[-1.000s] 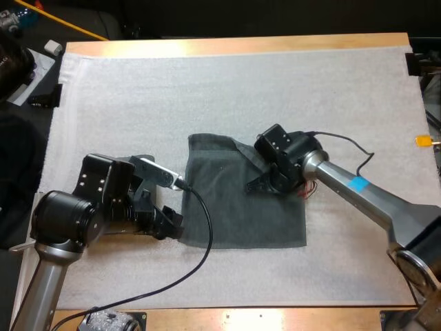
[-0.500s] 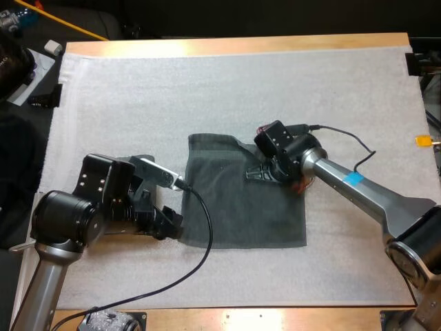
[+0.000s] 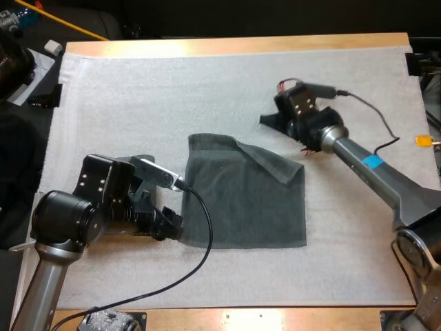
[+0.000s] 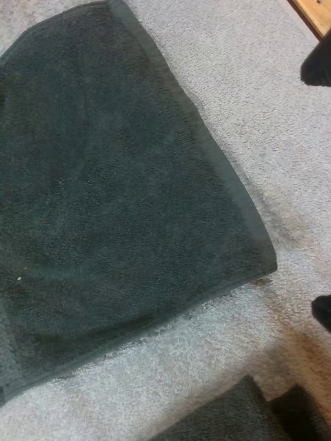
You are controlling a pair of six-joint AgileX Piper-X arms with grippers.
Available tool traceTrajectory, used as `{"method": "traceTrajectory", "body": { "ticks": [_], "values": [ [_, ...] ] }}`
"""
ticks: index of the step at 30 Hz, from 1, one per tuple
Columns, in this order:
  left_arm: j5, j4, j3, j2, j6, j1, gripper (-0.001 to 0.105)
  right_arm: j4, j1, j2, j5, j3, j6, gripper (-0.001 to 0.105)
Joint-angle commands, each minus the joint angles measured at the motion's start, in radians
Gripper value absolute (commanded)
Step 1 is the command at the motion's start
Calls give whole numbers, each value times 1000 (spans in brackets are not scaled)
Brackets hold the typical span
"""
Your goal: Pick towel from pile, fold and stack
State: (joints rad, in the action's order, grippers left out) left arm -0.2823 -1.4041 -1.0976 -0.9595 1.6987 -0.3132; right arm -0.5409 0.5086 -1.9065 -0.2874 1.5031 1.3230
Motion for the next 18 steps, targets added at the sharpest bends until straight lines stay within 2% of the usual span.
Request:
{"method": "traceTrajectory", "body": {
  "ticks": [1,7,18],
  "values": [
    [-4,-8,0,5,7,-3,58,-11,-19,19,-23,36,5,0],
    [-4,-3,0,3,3,-1,59,-61,-19,44,-6,36,35,0],
    [-11,-2,3,9,-1,-4,59,-392,8,180,159,34,158,0]
  ]
}}
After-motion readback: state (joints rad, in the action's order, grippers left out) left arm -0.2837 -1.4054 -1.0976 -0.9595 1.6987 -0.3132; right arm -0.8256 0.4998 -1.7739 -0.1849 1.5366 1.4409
